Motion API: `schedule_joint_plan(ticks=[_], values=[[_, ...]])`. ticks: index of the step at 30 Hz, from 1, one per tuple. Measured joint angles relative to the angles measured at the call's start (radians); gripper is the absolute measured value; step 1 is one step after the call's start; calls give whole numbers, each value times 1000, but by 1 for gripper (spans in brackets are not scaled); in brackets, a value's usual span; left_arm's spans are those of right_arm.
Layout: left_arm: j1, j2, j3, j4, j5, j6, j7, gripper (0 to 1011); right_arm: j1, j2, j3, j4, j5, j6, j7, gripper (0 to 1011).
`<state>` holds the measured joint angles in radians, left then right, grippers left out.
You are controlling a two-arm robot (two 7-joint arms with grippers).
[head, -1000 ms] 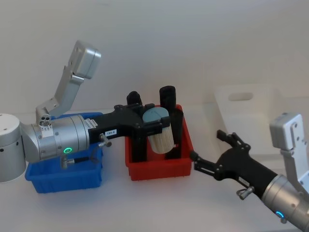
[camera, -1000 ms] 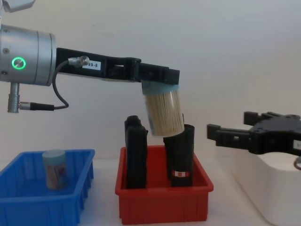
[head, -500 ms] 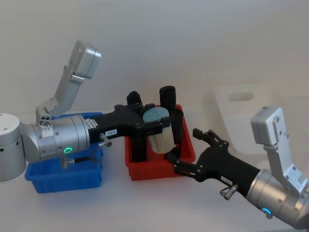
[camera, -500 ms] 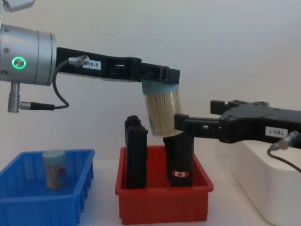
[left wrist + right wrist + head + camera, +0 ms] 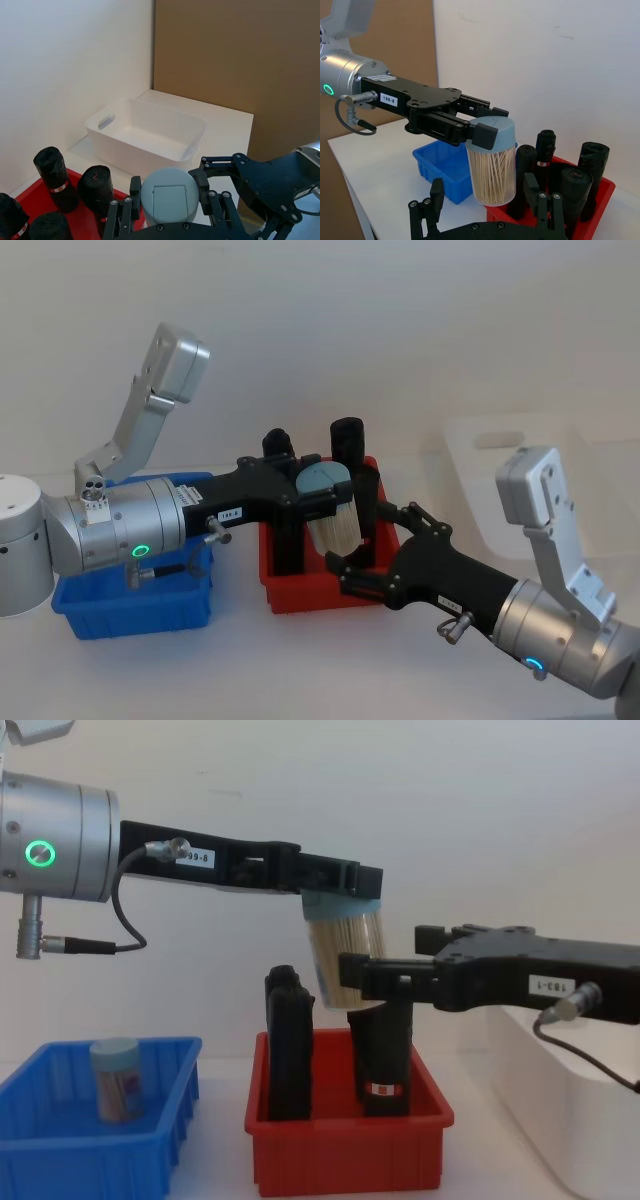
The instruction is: Pick the cotton swabs from the blue box and place them into the white box.
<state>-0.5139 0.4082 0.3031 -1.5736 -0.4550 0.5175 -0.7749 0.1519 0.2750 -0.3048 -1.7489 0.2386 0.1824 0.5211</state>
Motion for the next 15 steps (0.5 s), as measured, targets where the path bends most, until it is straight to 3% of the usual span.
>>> schedule_joint_plan(ticks=[15], values=[[0,0,0,0,0,0,0,661,48,-23,-13,49,-22,20,21,1001]])
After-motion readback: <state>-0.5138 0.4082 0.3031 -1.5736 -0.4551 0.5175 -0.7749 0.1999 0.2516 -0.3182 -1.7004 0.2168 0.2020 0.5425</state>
